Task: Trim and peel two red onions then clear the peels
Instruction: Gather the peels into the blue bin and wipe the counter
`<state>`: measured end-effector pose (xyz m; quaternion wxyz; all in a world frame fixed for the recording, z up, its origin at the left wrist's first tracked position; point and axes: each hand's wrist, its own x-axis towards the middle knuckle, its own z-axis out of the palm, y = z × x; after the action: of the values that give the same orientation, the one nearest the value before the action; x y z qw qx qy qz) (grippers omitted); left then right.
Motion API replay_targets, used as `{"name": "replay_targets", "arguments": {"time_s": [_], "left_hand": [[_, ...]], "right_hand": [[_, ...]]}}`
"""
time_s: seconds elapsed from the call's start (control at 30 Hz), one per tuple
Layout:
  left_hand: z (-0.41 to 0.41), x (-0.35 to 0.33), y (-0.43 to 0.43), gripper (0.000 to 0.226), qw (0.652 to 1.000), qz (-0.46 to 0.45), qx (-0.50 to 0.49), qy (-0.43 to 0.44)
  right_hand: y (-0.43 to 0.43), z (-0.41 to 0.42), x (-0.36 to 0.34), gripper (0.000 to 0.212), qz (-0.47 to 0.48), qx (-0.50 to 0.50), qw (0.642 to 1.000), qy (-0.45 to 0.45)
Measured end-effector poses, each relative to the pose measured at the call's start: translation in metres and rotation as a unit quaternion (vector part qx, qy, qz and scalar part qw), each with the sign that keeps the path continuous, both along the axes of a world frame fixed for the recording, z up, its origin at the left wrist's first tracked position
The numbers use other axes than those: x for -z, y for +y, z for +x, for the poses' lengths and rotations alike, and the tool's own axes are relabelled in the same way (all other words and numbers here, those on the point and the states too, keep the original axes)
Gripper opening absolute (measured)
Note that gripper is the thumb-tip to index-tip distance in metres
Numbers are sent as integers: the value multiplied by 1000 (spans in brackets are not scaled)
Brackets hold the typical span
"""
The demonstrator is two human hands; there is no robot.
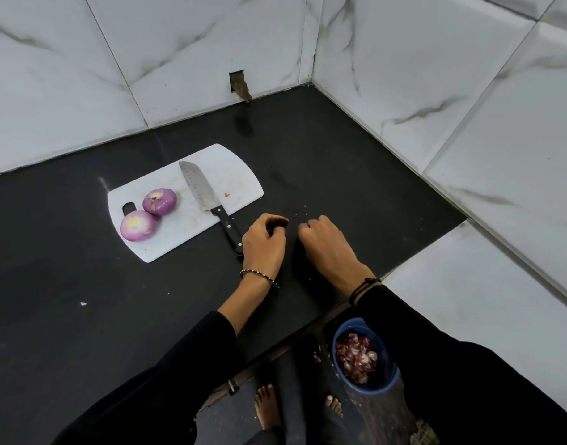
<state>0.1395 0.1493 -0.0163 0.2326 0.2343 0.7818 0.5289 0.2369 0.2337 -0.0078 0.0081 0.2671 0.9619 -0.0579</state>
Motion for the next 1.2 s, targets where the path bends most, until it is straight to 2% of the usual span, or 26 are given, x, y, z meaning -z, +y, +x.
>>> {"name": "replay_targets", "arguments": {"time_s": [0.1,0.17,0.3,0.37,0.47,0.53,0.67,0.87,1.07,1.2], "left_hand": [[7,2,0,26,1000,-5,7,6],[11,1,0,26,1000,-8,8,8],[27,-5,0,26,1000,-5,16,7],[40,-8,1,26,1000,0,23,1],[67,-11,6,24,999,3,46,-17],[90,-14,10,23,997,7,72,-28],[140,-10,19,22,990,-7,129,-57],[198,29,20,22,975,-68,195,-86],[230,94,26,24,954,-165,222,-118],[243,152,39,30,936,-225,222,-157]], "right_hand": [[11,4,9,16,-36,36,997,54],[21,12,9,17,-134,121,973,144],[28,53,5,21,-301,267,878,260],[28,76,6,20,-383,313,815,302],[25,107,3,19,-485,338,704,394],[23,129,2,18,-506,340,669,426],[19,173,11,17,-490,372,653,442],[14,238,43,19,-485,425,605,466],[12,284,133,12,-468,504,622,374],[19,299,197,14,-419,542,678,267]]}}
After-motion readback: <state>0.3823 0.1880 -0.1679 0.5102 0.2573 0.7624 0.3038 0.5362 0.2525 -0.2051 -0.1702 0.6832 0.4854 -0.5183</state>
